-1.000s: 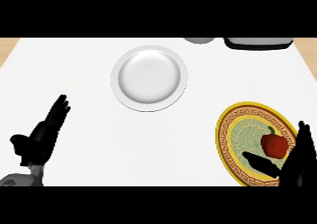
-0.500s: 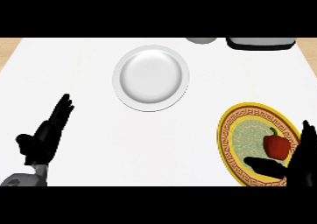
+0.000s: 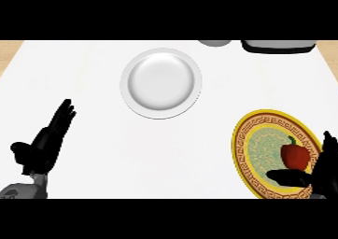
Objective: Pick the bell pepper from the plate and place it in the plate
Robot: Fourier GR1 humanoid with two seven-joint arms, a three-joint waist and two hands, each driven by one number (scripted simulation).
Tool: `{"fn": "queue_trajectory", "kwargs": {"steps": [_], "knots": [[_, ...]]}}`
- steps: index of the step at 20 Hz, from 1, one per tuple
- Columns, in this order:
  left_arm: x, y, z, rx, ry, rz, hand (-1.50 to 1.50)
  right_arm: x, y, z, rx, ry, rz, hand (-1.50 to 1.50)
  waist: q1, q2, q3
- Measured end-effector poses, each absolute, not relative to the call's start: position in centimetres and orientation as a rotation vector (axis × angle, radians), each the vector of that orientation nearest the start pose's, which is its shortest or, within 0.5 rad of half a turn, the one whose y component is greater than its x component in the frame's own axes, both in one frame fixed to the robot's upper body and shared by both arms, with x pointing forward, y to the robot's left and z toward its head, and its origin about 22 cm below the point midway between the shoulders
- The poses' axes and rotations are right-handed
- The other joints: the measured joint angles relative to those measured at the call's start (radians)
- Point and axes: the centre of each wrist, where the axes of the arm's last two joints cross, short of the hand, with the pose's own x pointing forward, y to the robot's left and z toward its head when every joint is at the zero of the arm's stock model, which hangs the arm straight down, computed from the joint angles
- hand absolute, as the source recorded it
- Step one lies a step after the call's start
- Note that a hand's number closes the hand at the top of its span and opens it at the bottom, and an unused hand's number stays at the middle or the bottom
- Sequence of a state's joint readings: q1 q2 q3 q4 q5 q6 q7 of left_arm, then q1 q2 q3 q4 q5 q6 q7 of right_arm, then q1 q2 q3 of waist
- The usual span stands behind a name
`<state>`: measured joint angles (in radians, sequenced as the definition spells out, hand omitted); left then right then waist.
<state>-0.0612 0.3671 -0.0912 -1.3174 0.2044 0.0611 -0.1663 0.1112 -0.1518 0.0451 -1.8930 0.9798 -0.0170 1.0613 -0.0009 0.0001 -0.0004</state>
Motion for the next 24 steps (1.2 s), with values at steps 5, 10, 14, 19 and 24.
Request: {"fn": "queue_trajectory", "kwargs": {"steps": [5, 10, 14, 19, 24], "knots": [[25.2, 30.3, -2.1, 0.158, -1.518, -0.136, 0.0, 22.2, -25.6, 4.2, -1.125, -0.621, 0.22, -1.5, 0.002, 0.0, 0.0], [25.1, 30.2, -2.6, 0.152, -1.522, -0.141, 0.0, 23.2, -26.5, 2.6, -1.141, -0.559, 0.23, -1.5, 0.002, 0.0, 0.0], [25.4, 30.2, -2.8, 0.154, -1.519, -0.141, 0.0, 23.3, -27.5, 1.9, -1.134, -0.543, 0.224, 1.5, 0.001, -0.001, -0.001], [25.7, 30.3, -2.0, 0.152, -1.518, -0.144, 0.0, 23.4, -28.5, 0.8, -1.072, -0.587, 0.254, 1.5, 0.0, -0.007, -0.009], [25.4, 30.5, -2.2, 0.16, -1.518, -0.141, 0.0, 23.9, -28.3, 0.3, -1.066, -0.622, 0.277, 1.5, 0.0, -0.01, -0.013]]}}
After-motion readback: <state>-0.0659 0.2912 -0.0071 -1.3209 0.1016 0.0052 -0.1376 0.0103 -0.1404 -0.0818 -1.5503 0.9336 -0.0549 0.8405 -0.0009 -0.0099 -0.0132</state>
